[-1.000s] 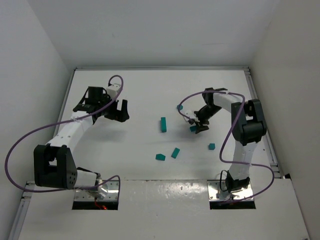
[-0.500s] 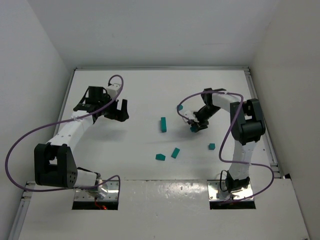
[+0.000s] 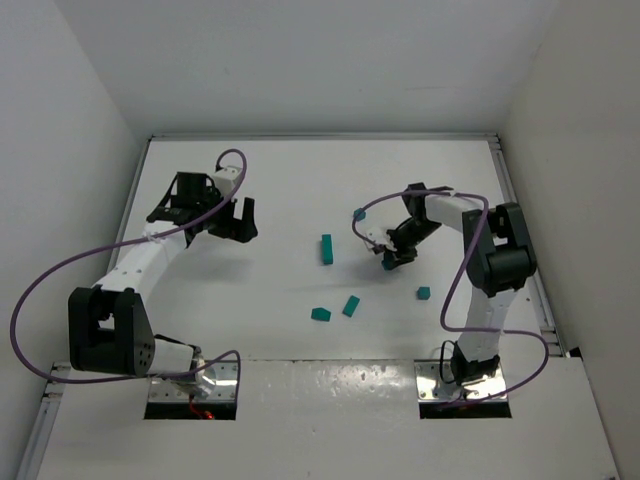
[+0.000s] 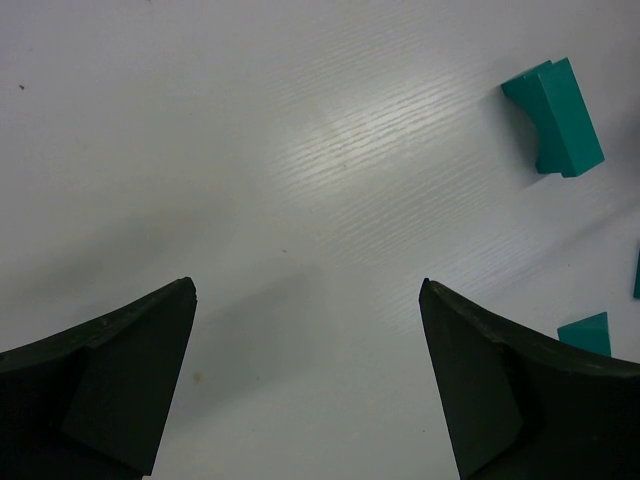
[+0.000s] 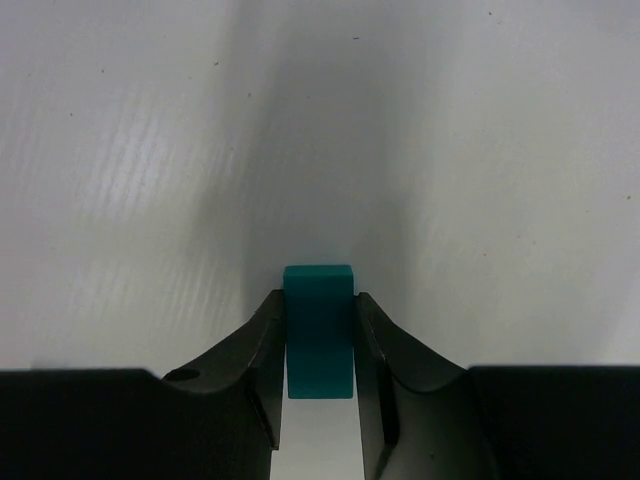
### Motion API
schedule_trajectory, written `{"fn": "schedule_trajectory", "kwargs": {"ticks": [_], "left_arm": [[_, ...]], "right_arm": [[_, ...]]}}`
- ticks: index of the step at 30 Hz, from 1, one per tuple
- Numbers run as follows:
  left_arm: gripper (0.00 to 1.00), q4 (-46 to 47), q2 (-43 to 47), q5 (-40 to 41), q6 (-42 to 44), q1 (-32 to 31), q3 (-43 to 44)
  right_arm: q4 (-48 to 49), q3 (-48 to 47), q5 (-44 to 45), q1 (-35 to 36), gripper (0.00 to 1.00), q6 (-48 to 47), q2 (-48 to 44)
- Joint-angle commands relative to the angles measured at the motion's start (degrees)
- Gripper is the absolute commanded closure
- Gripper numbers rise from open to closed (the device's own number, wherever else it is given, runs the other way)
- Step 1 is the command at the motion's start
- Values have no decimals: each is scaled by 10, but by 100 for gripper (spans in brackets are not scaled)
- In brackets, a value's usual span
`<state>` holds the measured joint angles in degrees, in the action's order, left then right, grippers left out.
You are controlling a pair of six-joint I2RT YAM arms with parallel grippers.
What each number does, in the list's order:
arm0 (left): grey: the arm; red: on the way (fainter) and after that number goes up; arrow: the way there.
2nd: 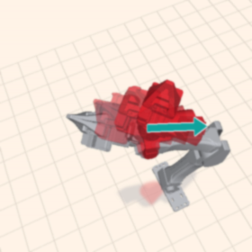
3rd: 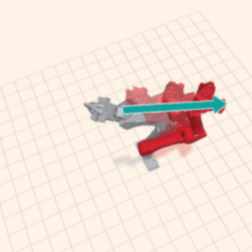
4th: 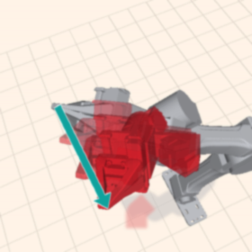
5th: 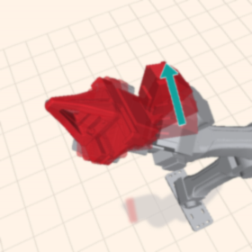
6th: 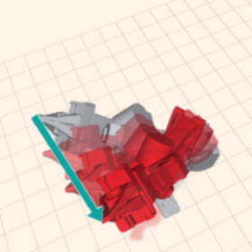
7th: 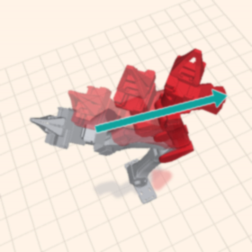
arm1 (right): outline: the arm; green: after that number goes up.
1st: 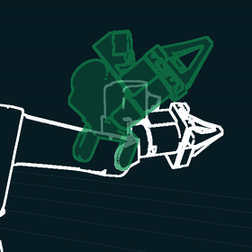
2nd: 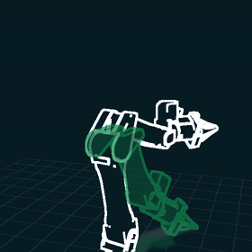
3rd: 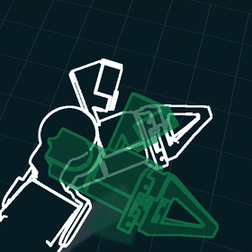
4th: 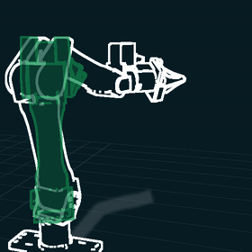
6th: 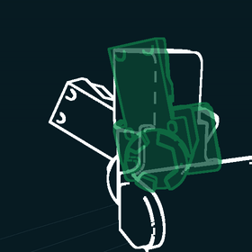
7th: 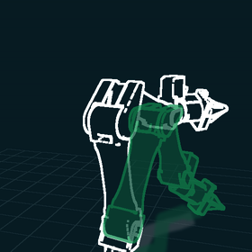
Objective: Build the wood block tower
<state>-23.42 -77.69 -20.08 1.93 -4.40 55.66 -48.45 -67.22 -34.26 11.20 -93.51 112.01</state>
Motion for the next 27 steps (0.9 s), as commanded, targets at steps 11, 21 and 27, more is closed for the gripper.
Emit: {"fn": "schedule_trajectory", "kwargs": {"ticks": [11,21,27], "left_arm": [[0,40,44,145,-145,10,-6],[0,14,37,194,-215,47,-13],[0,2,37,78,-170,76,-13]], "right_arm": [[167,-16,99,75,100,716,-155],[75,-121,374,139,100,1229,-146],[122,-135,402,189,100,1302,-137]]}}
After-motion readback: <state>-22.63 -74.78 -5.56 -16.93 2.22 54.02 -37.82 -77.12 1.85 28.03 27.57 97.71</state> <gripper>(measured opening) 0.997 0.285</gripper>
